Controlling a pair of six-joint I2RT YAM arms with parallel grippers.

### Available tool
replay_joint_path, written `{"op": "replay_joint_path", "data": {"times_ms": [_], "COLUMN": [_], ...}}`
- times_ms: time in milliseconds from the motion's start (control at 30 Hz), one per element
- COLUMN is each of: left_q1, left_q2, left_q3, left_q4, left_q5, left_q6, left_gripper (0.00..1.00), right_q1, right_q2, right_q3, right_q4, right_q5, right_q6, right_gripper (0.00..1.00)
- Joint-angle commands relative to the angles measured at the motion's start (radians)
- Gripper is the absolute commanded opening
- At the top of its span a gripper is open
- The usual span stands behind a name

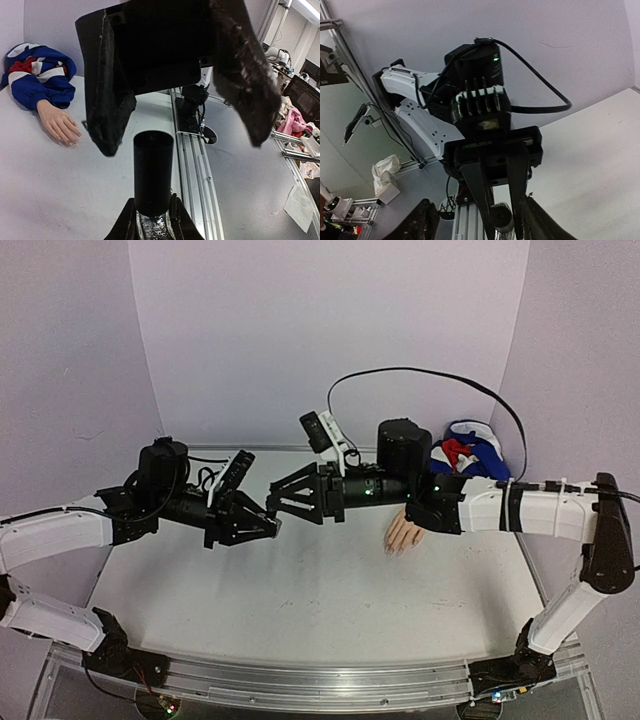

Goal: Paint the nails

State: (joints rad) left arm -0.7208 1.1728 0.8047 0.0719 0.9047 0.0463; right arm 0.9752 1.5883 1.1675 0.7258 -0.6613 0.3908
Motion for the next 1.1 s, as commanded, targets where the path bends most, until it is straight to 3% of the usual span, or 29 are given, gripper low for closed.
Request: {"op": "replay_joint_path", "data": {"times_ms": [0,567,733,800,833,900,1000,1067], "left_q1": [-0.003,-0.012,-0.011,-0.011,-0.011,-0.009,-0.01,-0.011], "left_q2": [0.003,-0.009,-0.057,-0.09,-0.114,-0.153,-0.207,-0.225], "left_q3": [0.06,0.055,0.033,0.011,-0.001,-0.024,-0.054,-0.065], "left_q4": [0.048,0.049,0.051,0.051,0.052,0.051,0.05,0.05], "left_q5": [0.126,0.131,-0.024,-0.171,-0.311,-0.508,-0.699,-0.762], "left_q6": [-0.025,-0.01,0.013,0.031,0.035,0.049,0.087,0.102], "left_gripper": [0.0,0.0,0.0,0.0,0.0,0.0,0.0,0.0], "right_q1": [0.0,0.025,0.048,0.07,0.084,0.122,0.194,0.259], "right_q2": [0.061,0.142,0.144,0.142,0.14,0.135,0.153,0.214], "right_q3": [0.073,0.141,0.153,0.165,0.17,0.171,0.22,0.342], "right_q4": [0.128,0.147,0.079,0.024,-0.006,-0.037,-0.115,-0.275], "right_q5": [-0.159,-0.185,-0.109,-0.005,0.069,0.277,0.738,1.049], "right_q6": [0.025,0.03,-0.009,-0.04,-0.056,-0.064,-0.014,0.056], "right_gripper": [0.49,0.0,0.0,0.0,0.0,0.0,0.0,0.0]}}
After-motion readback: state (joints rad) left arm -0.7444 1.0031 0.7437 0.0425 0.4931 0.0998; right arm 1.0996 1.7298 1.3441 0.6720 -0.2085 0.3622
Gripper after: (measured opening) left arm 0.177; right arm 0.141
